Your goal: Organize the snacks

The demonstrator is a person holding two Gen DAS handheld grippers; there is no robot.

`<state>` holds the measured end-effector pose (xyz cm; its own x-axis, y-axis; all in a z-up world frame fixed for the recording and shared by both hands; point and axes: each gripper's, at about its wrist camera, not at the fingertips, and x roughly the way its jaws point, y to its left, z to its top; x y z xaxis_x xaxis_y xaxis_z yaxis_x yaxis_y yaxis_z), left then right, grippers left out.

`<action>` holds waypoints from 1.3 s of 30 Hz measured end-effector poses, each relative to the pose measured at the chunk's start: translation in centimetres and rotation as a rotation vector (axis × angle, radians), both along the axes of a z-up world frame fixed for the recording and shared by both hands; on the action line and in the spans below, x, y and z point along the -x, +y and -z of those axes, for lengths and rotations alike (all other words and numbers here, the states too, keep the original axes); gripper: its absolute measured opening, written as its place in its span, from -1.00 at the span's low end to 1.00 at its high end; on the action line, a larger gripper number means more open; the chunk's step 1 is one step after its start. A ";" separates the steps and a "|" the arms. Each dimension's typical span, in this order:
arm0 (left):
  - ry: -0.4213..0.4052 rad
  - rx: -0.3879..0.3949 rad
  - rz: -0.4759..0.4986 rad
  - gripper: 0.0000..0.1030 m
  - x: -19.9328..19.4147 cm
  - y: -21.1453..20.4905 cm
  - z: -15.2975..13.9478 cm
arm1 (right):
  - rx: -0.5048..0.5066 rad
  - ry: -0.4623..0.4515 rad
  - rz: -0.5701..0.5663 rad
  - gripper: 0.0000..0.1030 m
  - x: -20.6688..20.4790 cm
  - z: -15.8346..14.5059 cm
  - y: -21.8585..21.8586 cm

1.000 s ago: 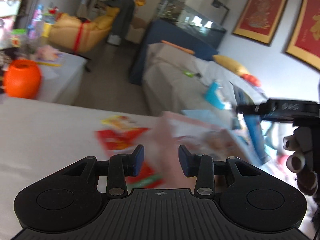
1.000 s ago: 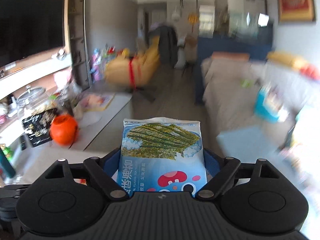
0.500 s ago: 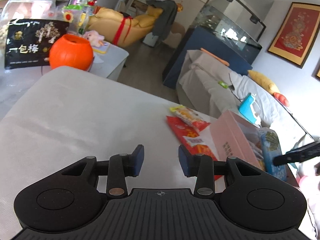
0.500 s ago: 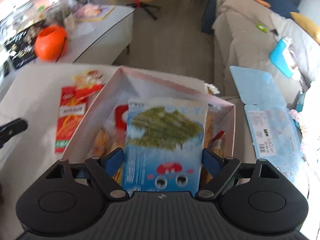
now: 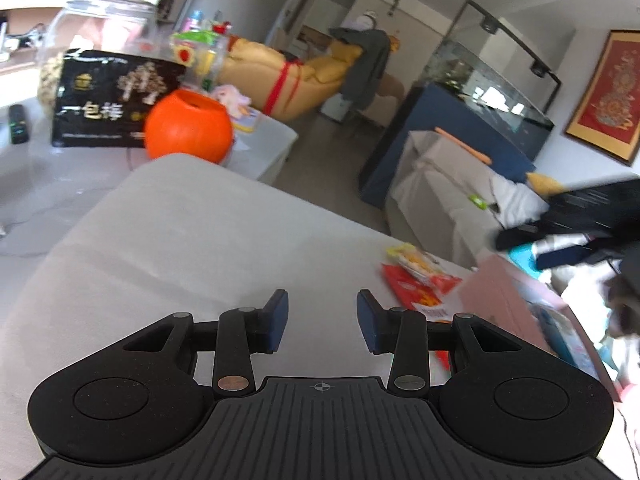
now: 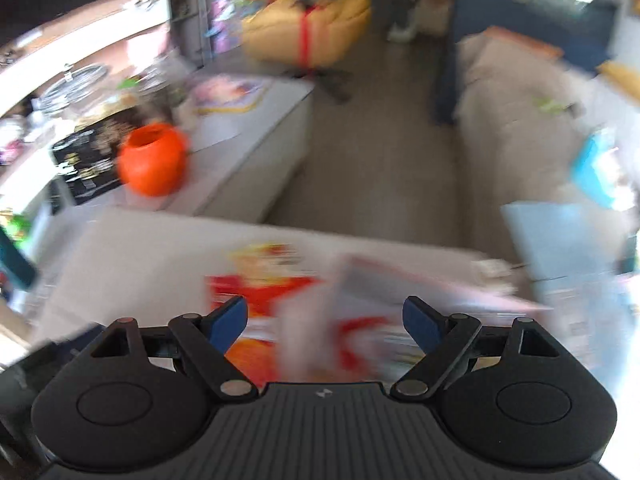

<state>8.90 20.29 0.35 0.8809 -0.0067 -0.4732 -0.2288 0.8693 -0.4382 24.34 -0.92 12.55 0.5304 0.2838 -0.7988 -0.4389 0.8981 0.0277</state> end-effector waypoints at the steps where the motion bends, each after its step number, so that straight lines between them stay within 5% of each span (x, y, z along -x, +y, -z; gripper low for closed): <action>1: 0.003 -0.005 -0.010 -0.18 0.0 0.1 0.1 | 0.012 0.018 0.004 0.65 -1.2 0.9 1.6; 9: -0.002 -0.009 -0.058 -0.18 0.5 0.6 0.3 | 0.151 0.056 0.112 0.61 -9.4 6.9 8.1; 11: -0.006 0.004 -0.078 -0.18 0.6 1.1 0.3 | 0.150 0.093 0.104 0.16 -9.7 7.9 8.3; 12: -0.010 0.008 -0.090 -0.18 0.8 1.3 0.2 | 0.150 0.101 0.076 0.13 -9.5 8.3 8.8; 16: -0.016 0.025 -0.111 -0.18 1.1 1.8 0.2 | 0.118 0.159 0.001 -0.01 -6.5 8.2 7.9; 24: -0.018 0.031 -0.099 -0.18 1.1 1.7 0.2 | -0.024 0.279 -0.148 0.12 3.9 7.7 4.9; 26: -0.019 0.034 -0.086 -0.18 1.2 1.7 0.1 | -0.016 0.253 -0.197 0.40 7.2 7.9 4.3; 31: 0.025 0.019 -0.007 -0.18 1.9 0.4 -0.3 | 0.076 0.107 -0.345 0.60 15.3 8.5 3.1; 34: 0.048 0.032 0.030 -0.18 3.8 -0.7 -0.7 | 0.058 0.058 -0.372 0.60 18.5 8.6 1.1; 37: 0.077 0.005 0.093 -0.18 6.2 -2.1 -1.4 | 0.018 0.050 -0.361 0.30 20.0 8.2 -1.6; 39: 0.108 -0.033 0.136 -0.18 7.7 -3.1 -1.9 | -0.020 0.061 -0.347 0.27 20.0 8.1 -3.0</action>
